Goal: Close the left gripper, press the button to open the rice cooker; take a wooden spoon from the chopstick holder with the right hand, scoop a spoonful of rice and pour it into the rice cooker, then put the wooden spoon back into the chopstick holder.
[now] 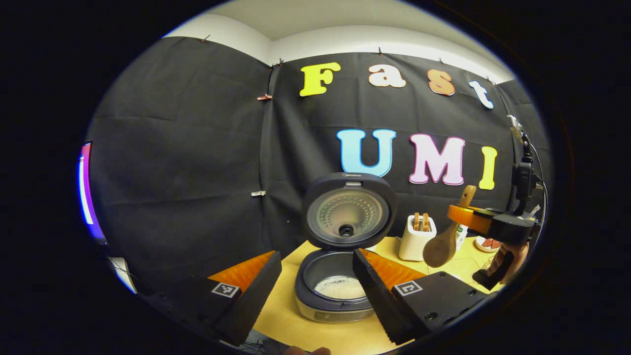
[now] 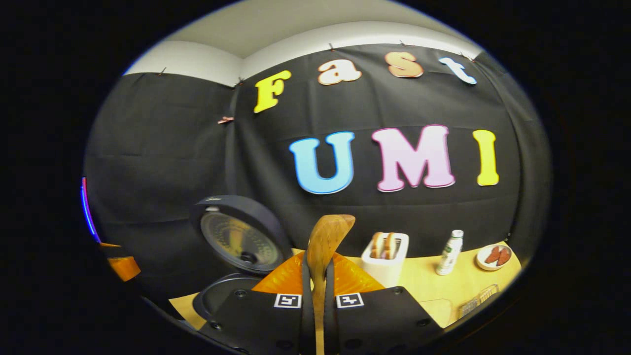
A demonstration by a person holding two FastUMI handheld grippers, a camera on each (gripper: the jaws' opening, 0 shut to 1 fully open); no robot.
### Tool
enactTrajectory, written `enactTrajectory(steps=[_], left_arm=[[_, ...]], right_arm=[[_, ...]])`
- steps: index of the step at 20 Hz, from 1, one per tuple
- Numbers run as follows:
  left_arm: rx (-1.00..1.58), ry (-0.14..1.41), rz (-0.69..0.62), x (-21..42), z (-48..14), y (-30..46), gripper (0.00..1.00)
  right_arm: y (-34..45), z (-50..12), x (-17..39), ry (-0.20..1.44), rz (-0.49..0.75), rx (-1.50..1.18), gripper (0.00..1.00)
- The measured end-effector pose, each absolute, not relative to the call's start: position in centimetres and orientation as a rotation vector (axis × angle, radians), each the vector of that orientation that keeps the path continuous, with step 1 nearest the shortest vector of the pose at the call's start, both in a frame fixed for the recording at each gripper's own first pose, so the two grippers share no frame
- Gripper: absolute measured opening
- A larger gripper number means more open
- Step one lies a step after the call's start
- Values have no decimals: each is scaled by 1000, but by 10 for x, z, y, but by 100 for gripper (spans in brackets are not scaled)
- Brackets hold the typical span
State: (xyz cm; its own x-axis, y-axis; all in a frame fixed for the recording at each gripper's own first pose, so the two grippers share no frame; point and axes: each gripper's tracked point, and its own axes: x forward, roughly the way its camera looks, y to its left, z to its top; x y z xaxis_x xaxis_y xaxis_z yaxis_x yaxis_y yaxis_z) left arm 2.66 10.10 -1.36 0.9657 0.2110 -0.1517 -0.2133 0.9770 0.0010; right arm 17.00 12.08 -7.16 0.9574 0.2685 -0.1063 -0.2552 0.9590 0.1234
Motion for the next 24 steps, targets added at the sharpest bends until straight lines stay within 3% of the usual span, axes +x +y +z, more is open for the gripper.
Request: enactTrajectory(steps=[13,24], left_arm=[[-30,159,118,63,-11,-12,98],[0,195,132,62,-23,-54,98]], right_arm=[[-151,-97,170,173,-107,135,11],[-226,-170,179,298,-174,74,11]])
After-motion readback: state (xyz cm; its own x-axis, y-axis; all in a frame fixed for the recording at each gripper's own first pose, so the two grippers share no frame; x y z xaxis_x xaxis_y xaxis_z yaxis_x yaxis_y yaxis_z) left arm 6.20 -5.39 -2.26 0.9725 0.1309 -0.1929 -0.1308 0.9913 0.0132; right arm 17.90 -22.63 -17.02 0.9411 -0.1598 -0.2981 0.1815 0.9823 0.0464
